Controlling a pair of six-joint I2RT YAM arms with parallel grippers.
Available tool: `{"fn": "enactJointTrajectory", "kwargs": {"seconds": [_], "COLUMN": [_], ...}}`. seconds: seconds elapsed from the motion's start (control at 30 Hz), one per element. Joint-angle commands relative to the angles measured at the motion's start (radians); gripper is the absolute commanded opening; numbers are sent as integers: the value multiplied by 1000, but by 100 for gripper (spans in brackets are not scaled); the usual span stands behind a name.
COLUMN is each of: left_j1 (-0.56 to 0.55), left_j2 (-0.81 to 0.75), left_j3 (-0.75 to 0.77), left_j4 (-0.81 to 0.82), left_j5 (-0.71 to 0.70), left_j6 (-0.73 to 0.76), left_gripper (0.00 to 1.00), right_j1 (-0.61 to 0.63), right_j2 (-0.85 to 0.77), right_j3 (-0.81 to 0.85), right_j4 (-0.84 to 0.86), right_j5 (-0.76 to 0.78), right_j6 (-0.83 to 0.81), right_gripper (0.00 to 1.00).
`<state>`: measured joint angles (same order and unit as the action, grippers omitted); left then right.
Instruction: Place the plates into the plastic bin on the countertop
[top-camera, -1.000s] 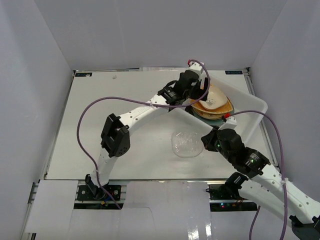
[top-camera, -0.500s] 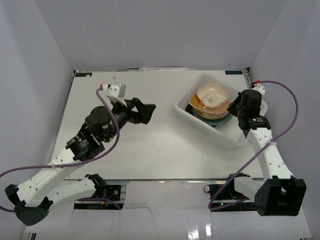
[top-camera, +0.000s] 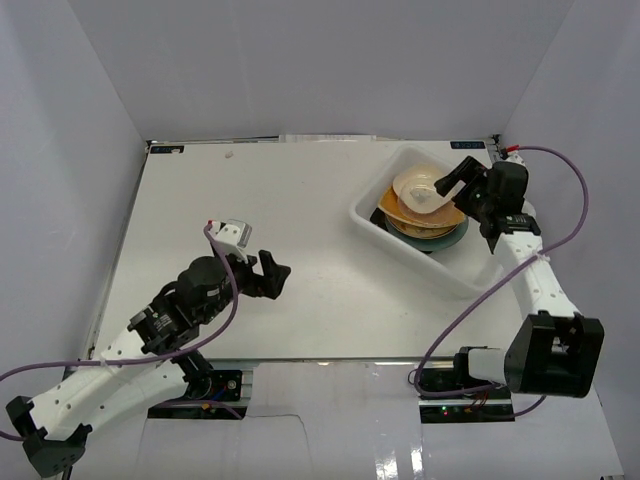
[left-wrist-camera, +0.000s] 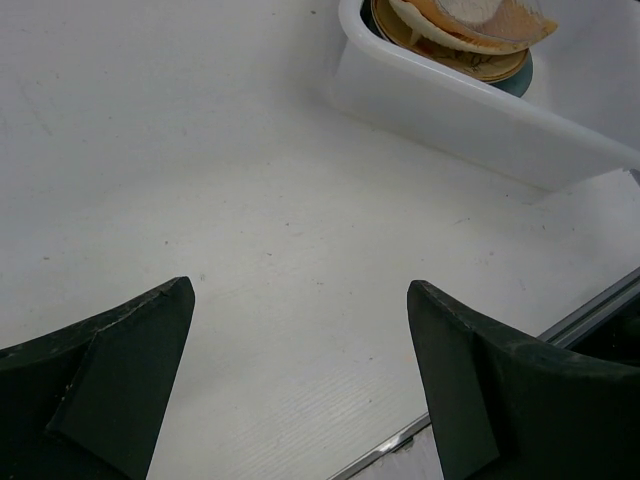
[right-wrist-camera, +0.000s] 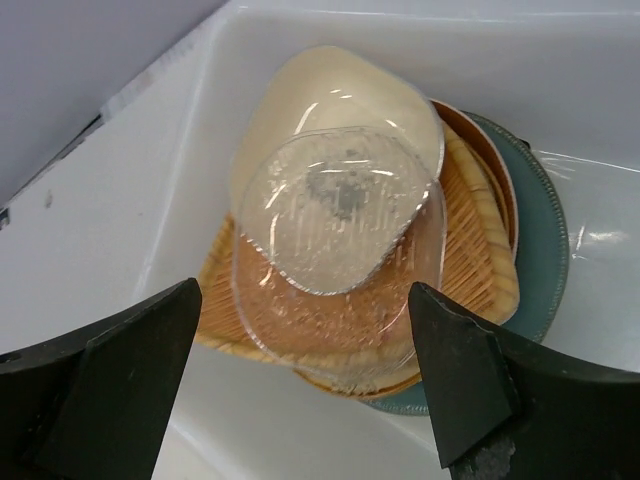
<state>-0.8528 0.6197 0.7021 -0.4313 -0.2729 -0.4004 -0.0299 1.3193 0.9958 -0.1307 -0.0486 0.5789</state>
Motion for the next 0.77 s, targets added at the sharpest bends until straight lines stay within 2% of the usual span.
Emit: {"fn": "enactJointTrajectory", "kwargs": {"seconds": [0.0,0.13,0.27,0.37,0.43,0.53,0.73], "left_j1": [-2,0,1,1,1,1,1], "left_j2": [20,6,-47,-95,-115,-147,-170], "left_j3": [-4,-4,-13,-24,-26,-29,-50], "left_j4": [17,16,26,42,48,43,13], "left_j5": [17,30,46,47,49,37,-23], "left_j6": [20,12,3,-8,-14,-35,-97], "left_gripper": [98,98,98,98,98,98,98], "right_j1": [24,129,281,346,358,357,357], "right_j2": [-172,-363,-611,-747,-836,-934,-980], "right_j3": [-20,-135,-304,-422,-480,-523,-546], "right_j4": [56,-3,-10,-14,-27,-70,-76], "right_j5": [-108,-193,-310,-420,-477,-481,-488], "right_j6": [-42,-106,-100,-90,-82,-88,-105], "right_gripper": [90,90,90,90,90,90,90]}}
